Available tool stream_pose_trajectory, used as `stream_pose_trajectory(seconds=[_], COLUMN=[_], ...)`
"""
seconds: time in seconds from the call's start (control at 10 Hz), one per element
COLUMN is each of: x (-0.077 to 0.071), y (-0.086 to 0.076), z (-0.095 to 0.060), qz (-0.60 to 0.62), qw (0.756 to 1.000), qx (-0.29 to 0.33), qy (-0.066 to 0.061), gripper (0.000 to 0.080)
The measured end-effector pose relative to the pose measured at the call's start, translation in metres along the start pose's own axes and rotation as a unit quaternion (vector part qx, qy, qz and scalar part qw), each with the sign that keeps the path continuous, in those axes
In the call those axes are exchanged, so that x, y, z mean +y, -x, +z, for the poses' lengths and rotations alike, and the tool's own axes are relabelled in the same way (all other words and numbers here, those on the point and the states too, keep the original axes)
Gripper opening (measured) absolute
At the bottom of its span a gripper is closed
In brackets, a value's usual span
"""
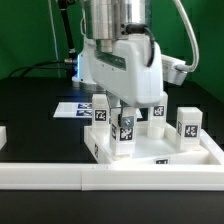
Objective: Assemble square table
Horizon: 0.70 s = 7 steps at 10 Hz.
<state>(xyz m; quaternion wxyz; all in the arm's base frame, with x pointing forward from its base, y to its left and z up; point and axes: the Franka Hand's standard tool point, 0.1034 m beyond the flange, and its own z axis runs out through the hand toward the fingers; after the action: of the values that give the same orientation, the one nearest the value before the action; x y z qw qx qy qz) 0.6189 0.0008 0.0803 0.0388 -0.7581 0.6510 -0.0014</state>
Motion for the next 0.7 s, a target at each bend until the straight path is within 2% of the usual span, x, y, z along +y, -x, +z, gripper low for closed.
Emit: stream_pose_trajectory(seconds=[0.2, 0.5, 0.6, 0.7], x=[-0.001, -0.0025, -0.0013, -0.0011], y=[-0.0002, -0.0016, -0.0017, -0.0014], z=[0.0003, 0.0004, 0.0007, 0.0004], qz=[0.078, 0.188, 0.236, 0.222], qw=[0.997, 0.982, 0.971, 0.975], qx=[-0.001, -0.02, -0.023, -0.022], qy=[-0.003, -0.015, -0.024, -0.024], gripper=[0.0291, 0.0291, 0.0291, 0.0291])
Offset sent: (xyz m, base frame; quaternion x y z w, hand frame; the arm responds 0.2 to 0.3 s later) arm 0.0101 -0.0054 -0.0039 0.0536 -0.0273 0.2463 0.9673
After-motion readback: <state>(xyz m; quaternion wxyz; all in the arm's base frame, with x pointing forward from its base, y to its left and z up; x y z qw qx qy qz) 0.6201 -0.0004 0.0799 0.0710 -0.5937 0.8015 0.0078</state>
